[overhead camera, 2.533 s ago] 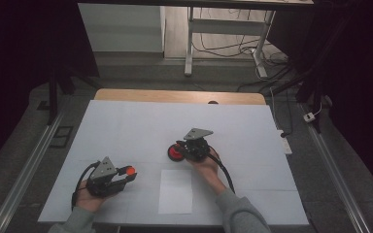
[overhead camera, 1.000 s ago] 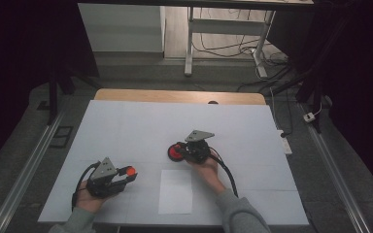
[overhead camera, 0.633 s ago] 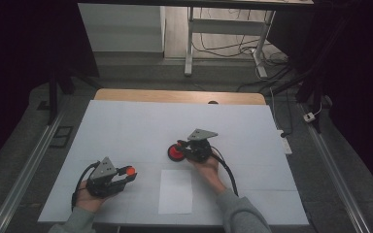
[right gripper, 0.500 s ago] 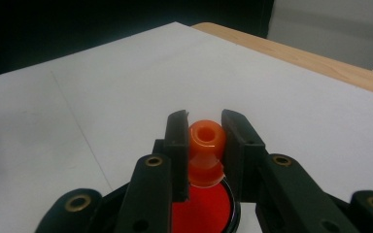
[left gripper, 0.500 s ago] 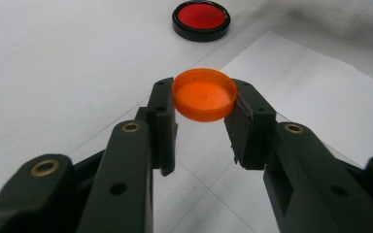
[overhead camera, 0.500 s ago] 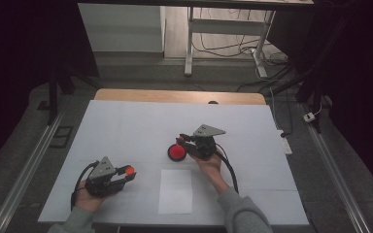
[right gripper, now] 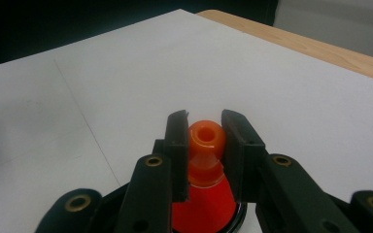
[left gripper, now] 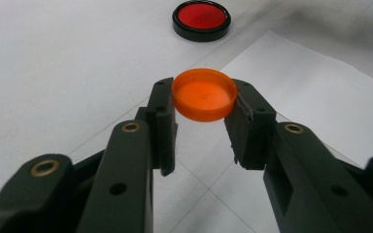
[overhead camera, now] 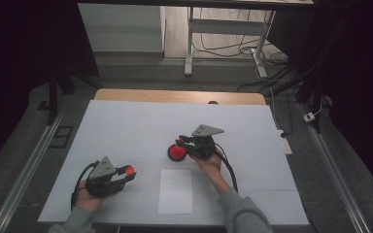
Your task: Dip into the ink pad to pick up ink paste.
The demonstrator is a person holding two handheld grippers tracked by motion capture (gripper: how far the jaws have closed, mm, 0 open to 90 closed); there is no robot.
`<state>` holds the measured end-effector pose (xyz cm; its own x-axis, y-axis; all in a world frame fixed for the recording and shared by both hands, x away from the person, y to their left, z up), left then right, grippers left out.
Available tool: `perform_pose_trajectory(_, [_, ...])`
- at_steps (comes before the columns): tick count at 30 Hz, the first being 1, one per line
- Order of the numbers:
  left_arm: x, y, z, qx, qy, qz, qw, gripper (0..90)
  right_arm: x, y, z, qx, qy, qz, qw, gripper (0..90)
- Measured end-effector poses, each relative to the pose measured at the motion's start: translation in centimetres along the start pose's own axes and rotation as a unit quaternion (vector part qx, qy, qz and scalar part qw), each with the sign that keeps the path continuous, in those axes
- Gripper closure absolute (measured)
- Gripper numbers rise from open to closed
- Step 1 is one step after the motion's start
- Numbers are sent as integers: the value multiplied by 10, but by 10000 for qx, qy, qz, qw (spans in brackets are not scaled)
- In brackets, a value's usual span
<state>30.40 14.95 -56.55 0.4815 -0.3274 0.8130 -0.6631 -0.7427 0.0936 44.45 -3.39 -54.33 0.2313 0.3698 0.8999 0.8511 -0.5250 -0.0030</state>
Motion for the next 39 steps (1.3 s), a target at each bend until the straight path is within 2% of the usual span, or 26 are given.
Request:
perform_pose_trajectory(16, [0,0,0,-1,-11,15,10000,649,-10,-5,9,28,-321,-112,9994,725])
perform_pose_trajectory(30, [-1,0,1,0,-15,14,10000,649,-22,-3,17,9,-535,-83,9985,724])
perform_pose_trajectory(37, [-1,0,1,-10,-32,9,10000,649,-30,-4,21,26,-741,-128,9972,725])
perform_pose_trajectory(39, [-1,0,1,-13,-31,6,10000,649,-30,-4,22,52,-699,-105,9975,724])
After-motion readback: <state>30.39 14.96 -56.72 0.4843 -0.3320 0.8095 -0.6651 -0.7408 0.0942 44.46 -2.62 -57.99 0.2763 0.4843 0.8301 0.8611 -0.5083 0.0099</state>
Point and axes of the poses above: each handheld gripper's, and its own axes: z roughly forward along the jaws, x roughly out of its top, y roughly to its right, the point moved 10 cm from there along z, roughly forward along the jaws, and after that the axes turned 3 degrees about -z, right-handed, at the moved point
